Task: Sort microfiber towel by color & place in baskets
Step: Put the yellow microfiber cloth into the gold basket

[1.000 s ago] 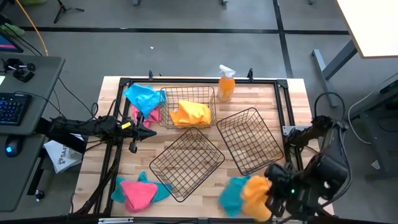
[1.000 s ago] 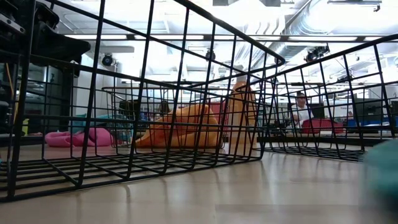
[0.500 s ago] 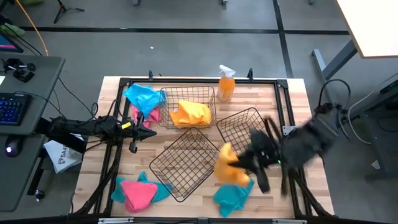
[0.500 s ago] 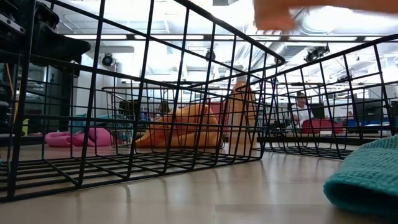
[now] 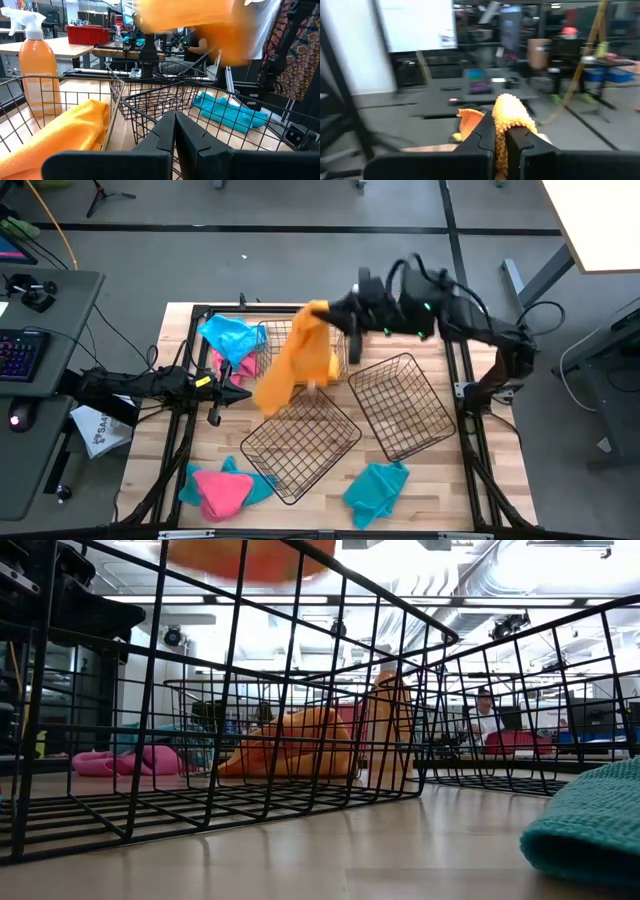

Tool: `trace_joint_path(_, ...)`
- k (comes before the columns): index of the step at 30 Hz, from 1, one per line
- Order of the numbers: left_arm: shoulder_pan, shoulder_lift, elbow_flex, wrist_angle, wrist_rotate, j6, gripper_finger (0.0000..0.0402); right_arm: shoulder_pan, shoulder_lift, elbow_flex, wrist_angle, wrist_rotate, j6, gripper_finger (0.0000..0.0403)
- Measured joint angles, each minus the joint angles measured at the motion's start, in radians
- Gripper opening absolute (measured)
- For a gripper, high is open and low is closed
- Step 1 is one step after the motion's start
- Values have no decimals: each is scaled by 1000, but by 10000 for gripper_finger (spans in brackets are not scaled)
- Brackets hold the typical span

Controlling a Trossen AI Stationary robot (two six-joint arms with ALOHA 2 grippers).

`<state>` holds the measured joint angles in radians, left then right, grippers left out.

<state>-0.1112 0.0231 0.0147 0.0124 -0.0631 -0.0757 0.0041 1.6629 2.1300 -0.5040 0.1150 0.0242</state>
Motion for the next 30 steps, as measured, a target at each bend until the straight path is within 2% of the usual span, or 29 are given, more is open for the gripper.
trace_joint_path(4, 0, 0, 0, 0, 0, 0, 0, -78, 51, 0, -2, -84, 25, 0)
trace_joint_path(8, 0, 0, 0, 0, 0, 0, 0, -111, 122, 0, -7, -150, 44, 0)
trace_joint_path(15, 0, 0, 0, 0, 0, 0, 0, -118, 260, -1, -20, -156, 50, 0)
trace_joint_path(19, 0, 0, 0, 0, 0, 0, 0, -118, 310, -1, -47, -194, 63, 0)
trace_joint_path(23, 0, 0, 0, 0, 0, 0, 0, -130, 340, -1, -168, -169, 71, 0)
trace_joint_path(27, 0, 0, 0, 0, 0, 0, 0, -153, 348, -10, -302, -63, 86, 0)
trace_joint_path(30, 0, 0, 0, 0, 0, 0, 0, -180, 344, -72, -308, 7, 145, 0)
